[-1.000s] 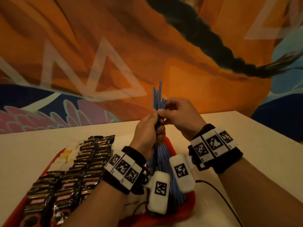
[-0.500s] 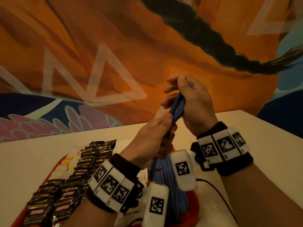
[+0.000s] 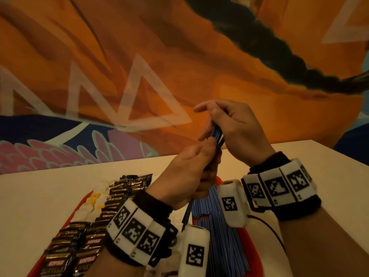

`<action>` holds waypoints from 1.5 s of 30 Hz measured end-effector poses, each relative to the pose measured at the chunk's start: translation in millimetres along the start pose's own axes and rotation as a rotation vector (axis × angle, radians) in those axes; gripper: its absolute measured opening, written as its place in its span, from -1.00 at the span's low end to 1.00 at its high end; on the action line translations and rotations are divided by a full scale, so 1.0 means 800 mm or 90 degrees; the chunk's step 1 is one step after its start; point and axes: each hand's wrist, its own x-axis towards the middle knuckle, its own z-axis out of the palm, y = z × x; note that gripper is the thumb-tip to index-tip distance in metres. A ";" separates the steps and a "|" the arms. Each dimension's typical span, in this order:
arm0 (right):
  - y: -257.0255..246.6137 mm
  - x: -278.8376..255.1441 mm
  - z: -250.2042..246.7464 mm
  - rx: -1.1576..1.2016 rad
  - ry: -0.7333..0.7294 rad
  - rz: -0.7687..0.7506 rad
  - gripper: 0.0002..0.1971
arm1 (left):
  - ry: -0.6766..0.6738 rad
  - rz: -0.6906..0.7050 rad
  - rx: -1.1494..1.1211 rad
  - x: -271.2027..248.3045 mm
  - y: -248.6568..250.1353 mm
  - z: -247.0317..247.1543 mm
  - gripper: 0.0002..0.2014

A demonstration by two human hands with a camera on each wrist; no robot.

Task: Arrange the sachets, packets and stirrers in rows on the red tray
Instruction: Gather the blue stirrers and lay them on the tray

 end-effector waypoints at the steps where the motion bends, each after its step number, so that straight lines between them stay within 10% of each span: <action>1: 0.001 -0.001 0.000 0.008 -0.021 0.003 -0.68 | -0.005 -0.001 0.003 0.000 -0.001 -0.001 -0.62; 8: -0.002 -0.001 0.015 0.314 -0.079 0.105 -0.59 | 0.132 0.141 -0.121 -0.003 0.017 -0.023 -0.65; 16: -0.006 -0.026 0.054 -0.053 -0.558 0.202 -0.76 | 0.322 0.325 -0.358 -0.013 0.034 -0.070 -0.55; 35: -0.005 -0.037 0.098 -0.051 -0.280 0.135 -0.56 | 0.292 0.310 -0.427 0.001 0.020 -0.080 -0.59; 45: -0.014 -0.032 0.089 0.396 -0.276 0.545 -0.70 | 0.320 0.347 -0.223 0.006 0.009 -0.076 -0.64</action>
